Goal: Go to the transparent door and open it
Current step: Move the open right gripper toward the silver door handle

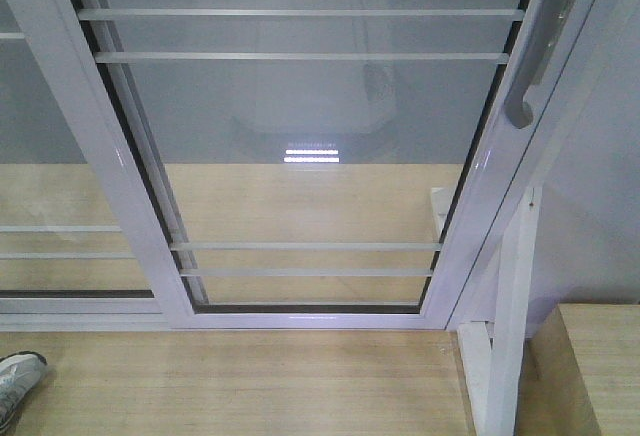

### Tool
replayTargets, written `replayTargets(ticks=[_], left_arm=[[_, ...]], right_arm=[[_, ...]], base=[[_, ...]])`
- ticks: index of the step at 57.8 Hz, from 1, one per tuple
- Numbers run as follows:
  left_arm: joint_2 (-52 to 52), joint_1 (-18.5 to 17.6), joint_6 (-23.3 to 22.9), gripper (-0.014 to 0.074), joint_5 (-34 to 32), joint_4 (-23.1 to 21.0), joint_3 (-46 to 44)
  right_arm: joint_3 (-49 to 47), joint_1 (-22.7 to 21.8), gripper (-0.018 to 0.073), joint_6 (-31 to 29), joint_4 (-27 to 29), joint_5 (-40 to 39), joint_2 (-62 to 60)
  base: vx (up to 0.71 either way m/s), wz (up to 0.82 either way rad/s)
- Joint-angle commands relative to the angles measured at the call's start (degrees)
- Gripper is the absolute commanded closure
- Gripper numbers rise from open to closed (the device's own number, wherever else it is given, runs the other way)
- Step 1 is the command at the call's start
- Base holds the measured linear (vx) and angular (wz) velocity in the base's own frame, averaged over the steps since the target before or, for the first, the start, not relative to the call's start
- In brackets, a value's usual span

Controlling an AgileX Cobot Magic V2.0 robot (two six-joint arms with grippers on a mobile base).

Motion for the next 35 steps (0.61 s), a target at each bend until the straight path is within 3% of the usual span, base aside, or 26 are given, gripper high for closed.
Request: replayTargets(ticks=[1, 21, 35], left_arm=[[7.0, -0.3, 1.7, 0.0602, -0.6, 0.9, -3.3], [22.8, -0.2, 1.4, 0.0588, -2.8, 0.8, -2.3], [24.6, -0.2, -0.3, 0.047, -4.7, 0.8, -2.3]], right_arm=[[-2.4, -0.2, 0.0564, -2.6, -2.4, -2.8, 6.9], [-2.4, -0.2, 0.0536, -1.5, -0.9, -4.4, 26.0], [-2.4, -0.2, 0.0332, -1.8, -0.5, -8.1, 29.9]], base=[[0.0, 0.0], [0.0, 0.0], [0.0, 0.0]])
